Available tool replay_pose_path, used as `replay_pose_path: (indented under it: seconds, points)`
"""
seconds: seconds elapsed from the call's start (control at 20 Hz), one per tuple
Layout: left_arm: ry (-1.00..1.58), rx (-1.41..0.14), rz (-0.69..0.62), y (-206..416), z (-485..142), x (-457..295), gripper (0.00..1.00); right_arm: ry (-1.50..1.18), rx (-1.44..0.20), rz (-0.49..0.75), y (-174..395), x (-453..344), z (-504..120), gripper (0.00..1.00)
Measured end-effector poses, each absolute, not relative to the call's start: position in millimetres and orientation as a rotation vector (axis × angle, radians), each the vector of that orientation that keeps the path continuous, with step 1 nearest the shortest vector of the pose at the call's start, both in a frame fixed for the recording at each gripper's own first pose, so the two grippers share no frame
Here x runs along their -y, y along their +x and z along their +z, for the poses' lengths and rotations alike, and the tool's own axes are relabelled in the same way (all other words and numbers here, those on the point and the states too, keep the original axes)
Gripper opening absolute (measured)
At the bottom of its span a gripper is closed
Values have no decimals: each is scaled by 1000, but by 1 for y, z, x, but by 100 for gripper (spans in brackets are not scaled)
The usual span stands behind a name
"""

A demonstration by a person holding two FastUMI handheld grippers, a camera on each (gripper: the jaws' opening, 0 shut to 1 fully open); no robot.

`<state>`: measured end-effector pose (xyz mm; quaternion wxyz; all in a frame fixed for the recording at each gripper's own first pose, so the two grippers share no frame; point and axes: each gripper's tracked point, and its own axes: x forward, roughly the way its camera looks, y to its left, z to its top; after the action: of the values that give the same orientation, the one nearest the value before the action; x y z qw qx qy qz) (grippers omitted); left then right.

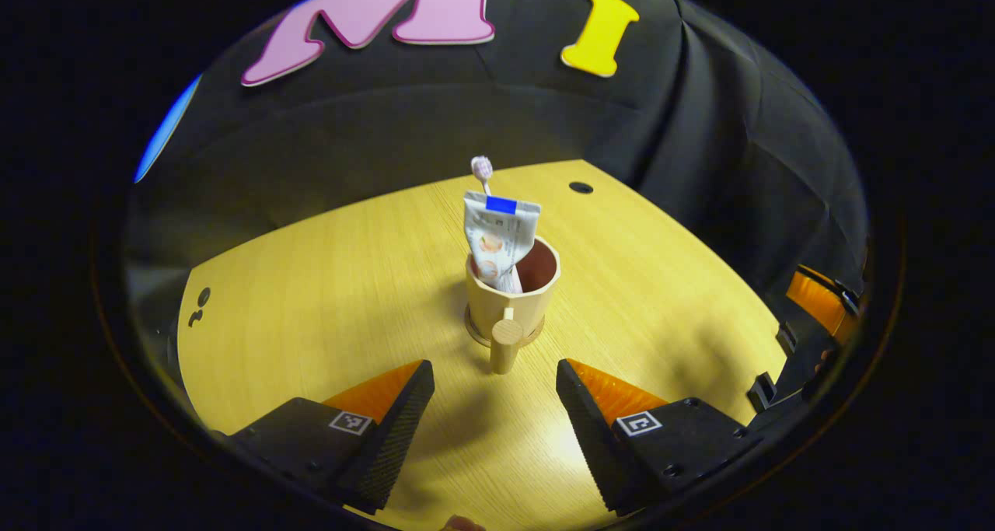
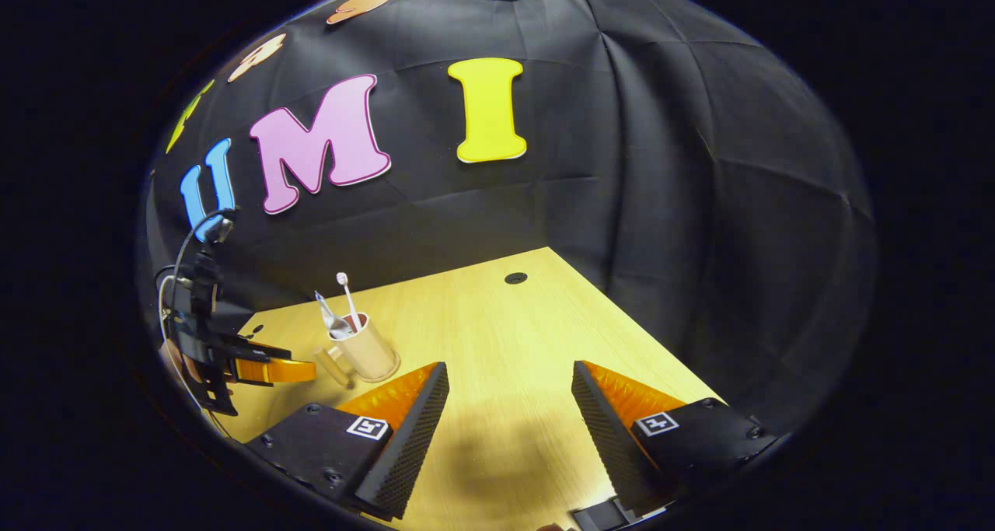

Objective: Put the toothbrush and toothpaste on the desktop into the cup, then pick up the cup and place it on the coaster on the desktop.

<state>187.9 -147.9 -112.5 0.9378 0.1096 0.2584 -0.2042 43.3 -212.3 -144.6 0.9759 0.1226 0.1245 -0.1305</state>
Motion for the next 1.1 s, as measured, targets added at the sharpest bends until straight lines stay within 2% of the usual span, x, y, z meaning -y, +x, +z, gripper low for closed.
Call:
replay_pose_path:
  seconds: [0.2,0.45,0.7,0.95,1.1]
  points:
    - [82,-385,-375,130,-74,120,99,236,-237,-209,35,176,-127,98]
    - [-74,-261,-177,46,-71,47,98,246,-257,-139,5,120,-118,98]
    - [-124,-203,-40,-38,-80,-11,98,237,-291,-52,-25,64,-116,98]
    - [-137,-143,-4,-78,-84,-23,98,230,-265,9,-61,16,-107,98]
    - [-119,-83,-31,-101,-70,-25,98,223,-259,41,-86,-5,-102,98]
